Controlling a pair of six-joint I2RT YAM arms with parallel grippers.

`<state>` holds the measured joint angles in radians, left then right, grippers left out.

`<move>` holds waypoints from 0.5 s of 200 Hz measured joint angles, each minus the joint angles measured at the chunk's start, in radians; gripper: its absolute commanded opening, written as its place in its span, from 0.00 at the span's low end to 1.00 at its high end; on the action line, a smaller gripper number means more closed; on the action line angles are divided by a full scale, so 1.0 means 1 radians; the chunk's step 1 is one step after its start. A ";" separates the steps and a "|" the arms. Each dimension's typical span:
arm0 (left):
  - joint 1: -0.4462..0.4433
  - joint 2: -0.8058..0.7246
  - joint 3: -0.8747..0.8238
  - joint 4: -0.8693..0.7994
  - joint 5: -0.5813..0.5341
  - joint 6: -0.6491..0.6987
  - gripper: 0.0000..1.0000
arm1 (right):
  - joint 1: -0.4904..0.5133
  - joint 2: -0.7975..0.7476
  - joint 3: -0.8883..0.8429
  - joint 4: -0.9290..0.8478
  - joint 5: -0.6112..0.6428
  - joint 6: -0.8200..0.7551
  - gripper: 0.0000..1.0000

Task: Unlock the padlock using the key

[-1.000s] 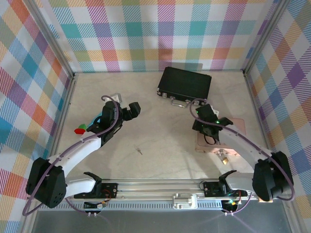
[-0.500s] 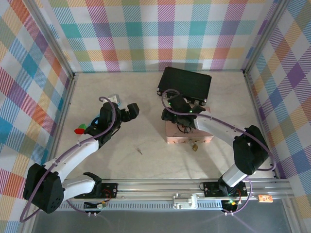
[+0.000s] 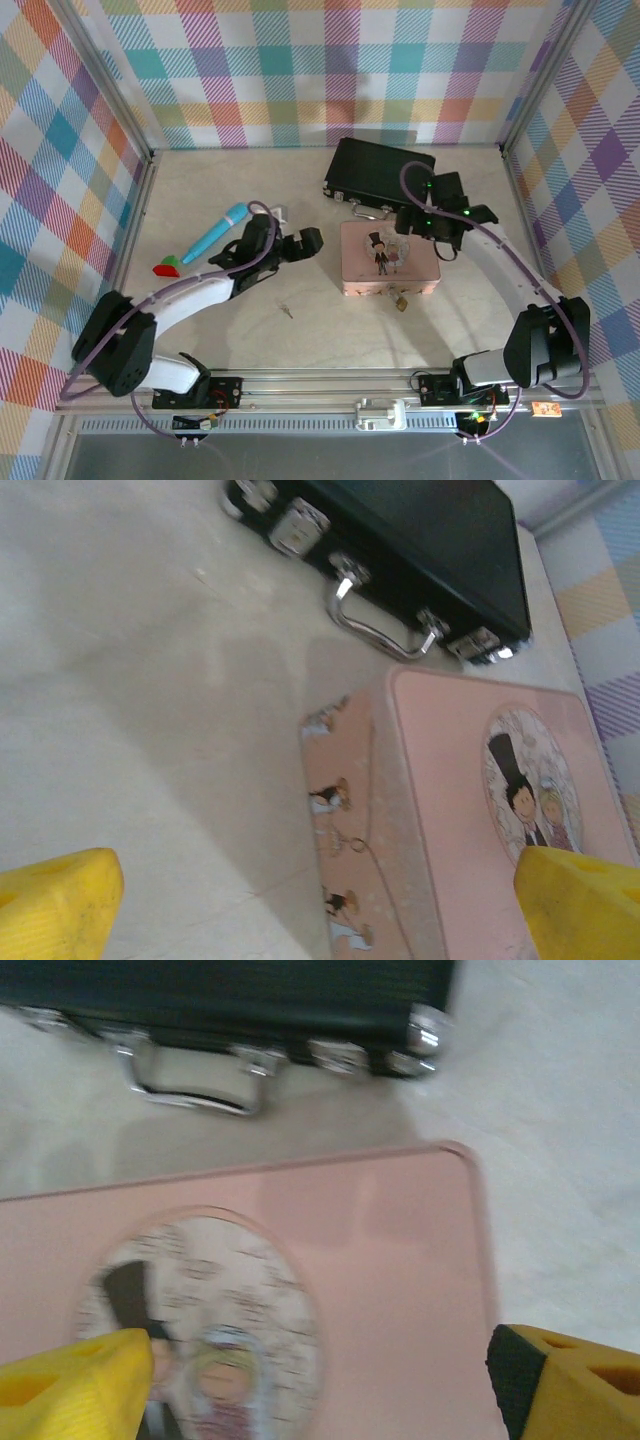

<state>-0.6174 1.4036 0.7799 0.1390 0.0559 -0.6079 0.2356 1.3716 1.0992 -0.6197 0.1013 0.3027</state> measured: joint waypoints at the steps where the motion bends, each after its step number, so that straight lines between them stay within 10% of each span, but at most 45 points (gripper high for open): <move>1: -0.003 0.006 0.003 0.001 0.000 -0.002 1.00 | -0.003 -0.001 -0.003 -0.002 -0.001 -0.001 0.93; 100: -0.056 0.281 0.182 0.092 0.078 -0.035 1.00 | -0.084 0.006 -0.218 0.067 -0.309 0.007 0.78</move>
<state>-0.6739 1.6844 0.9619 0.2314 0.1337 -0.6430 0.1513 1.3777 0.8814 -0.5526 -0.2077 0.3099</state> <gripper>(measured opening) 0.997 0.800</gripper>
